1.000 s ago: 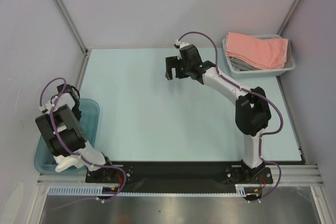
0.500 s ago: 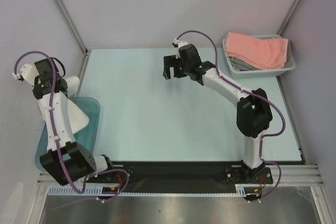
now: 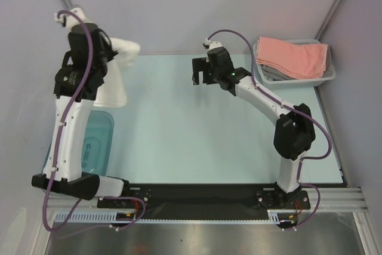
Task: Fold and stack the towels
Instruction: Move the towel to the center of the board, then flatten out the crumpled towel
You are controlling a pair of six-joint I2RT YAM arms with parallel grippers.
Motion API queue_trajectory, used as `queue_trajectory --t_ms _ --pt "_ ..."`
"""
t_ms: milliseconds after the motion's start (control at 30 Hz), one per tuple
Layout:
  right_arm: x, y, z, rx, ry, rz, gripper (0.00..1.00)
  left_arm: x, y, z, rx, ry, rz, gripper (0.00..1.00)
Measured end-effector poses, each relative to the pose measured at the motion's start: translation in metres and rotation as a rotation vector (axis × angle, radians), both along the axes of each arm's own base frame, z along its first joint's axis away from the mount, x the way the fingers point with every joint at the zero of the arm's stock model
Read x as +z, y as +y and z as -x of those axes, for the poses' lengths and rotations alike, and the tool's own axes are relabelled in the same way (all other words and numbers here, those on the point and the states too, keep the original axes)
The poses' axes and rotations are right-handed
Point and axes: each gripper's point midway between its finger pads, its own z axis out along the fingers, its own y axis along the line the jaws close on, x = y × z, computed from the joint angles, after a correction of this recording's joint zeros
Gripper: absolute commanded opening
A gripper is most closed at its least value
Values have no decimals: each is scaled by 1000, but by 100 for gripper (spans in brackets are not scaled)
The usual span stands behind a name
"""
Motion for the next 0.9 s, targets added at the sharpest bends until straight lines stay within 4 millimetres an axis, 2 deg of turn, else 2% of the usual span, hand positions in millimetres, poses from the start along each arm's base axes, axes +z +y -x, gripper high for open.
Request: queue_trajectory --t_ms 100,167,233,300,333,367,433,500,567,633,667,800,900 --pt "21 -33 -11 -94 -38 -17 98 6 -58 -15 -152 -5 -30 0" --pt "31 -64 -13 -167 -51 -27 99 -13 -95 -26 -232 45 -61 0" --pt "40 -99 -15 -253 -64 -37 99 -44 -132 -37 -309 111 -87 0" --pt "43 -132 -14 -334 -71 -42 99 -91 -173 -50 -390 197 -115 10" --pt "44 -145 -13 -364 -74 -44 99 -123 -196 -53 -441 256 -133 13" --pt "42 -152 -12 -383 -72 -42 99 -159 -217 -52 -489 322 -151 20" --pt "32 -163 -5 -408 -55 -31 100 -233 -255 -43 -584 461 -175 32" --pt "19 -165 -1 -410 -31 -16 99 -293 -279 -27 -663 578 -180 45" --pt "8 -165 3 -408 -8 -2 99 -337 -288 -4 -718 685 -179 53" --pt "0 -163 5 -400 10 2 98 -349 -287 5 -730 721 -165 53" --pt "-3 -161 4 -396 16 0 98 -345 -287 2 -727 707 -155 54" --pt "-18 -144 -7 -369 37 1 95 -302 -273 -19 -680 580 -64 54" --pt "-40 -121 -19 -334 72 9 90 -264 -239 -39 -591 479 19 52"
